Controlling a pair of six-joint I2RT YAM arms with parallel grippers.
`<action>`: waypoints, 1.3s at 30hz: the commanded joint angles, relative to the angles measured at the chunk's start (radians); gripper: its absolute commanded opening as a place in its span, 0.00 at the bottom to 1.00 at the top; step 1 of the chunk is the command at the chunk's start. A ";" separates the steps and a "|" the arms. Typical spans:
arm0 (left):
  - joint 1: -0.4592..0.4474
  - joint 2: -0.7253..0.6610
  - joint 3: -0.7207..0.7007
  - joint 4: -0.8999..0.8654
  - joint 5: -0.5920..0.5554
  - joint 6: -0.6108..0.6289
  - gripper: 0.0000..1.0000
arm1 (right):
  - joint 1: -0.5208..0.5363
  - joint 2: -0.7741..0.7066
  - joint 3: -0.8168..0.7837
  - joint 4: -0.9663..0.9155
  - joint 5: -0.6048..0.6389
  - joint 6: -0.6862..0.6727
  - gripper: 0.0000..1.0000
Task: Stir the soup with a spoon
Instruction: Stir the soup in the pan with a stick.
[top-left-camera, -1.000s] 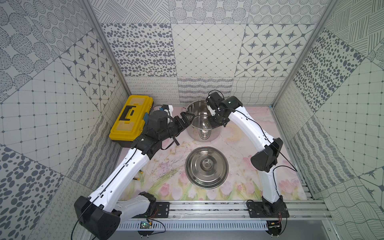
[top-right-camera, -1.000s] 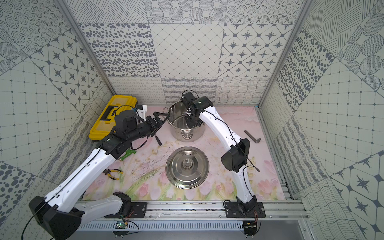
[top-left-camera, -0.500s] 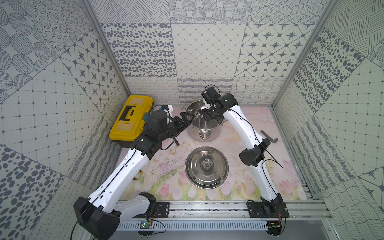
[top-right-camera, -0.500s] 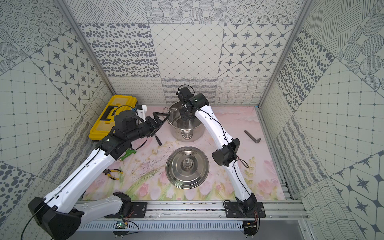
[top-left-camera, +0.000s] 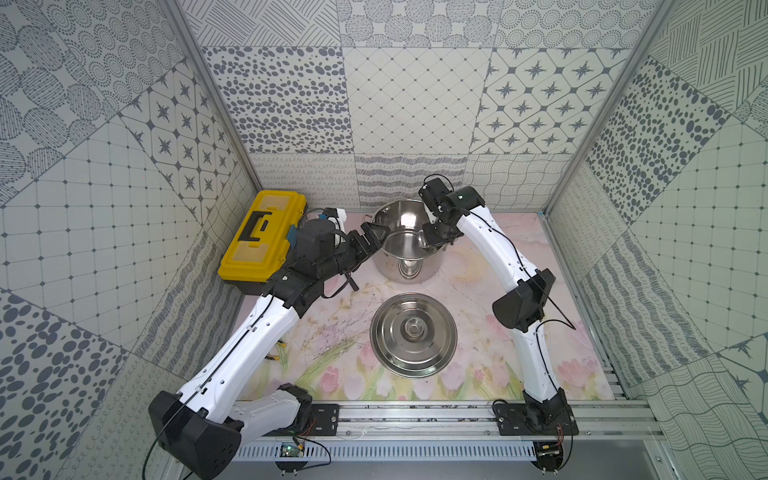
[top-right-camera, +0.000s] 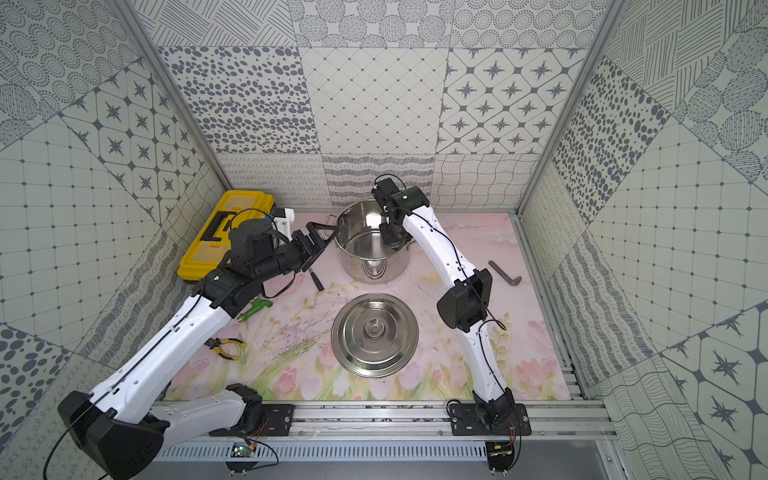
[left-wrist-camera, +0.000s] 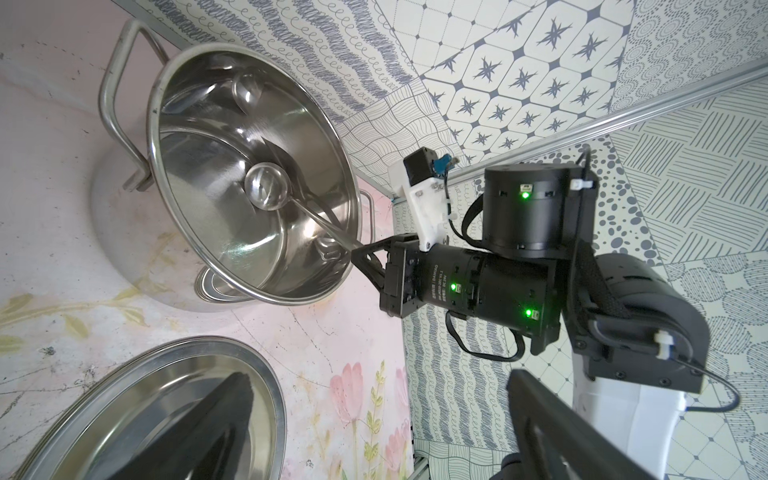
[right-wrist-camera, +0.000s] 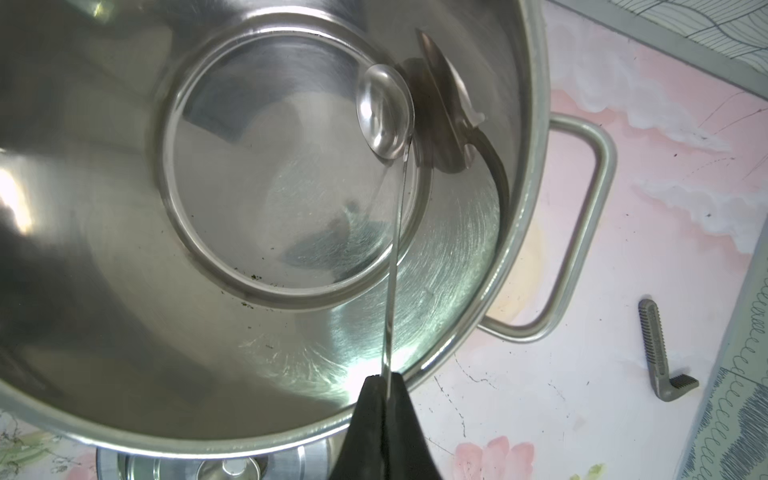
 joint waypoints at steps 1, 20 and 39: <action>0.001 0.011 0.018 0.025 0.010 0.014 1.00 | 0.010 -0.131 -0.115 0.082 -0.037 -0.023 0.00; 0.000 0.002 0.023 -0.001 0.014 0.011 0.99 | 0.100 0.025 0.079 0.157 -0.072 0.116 0.00; 0.000 0.004 0.017 0.003 0.020 0.010 1.00 | 0.005 -0.109 -0.122 0.149 -0.003 0.062 0.00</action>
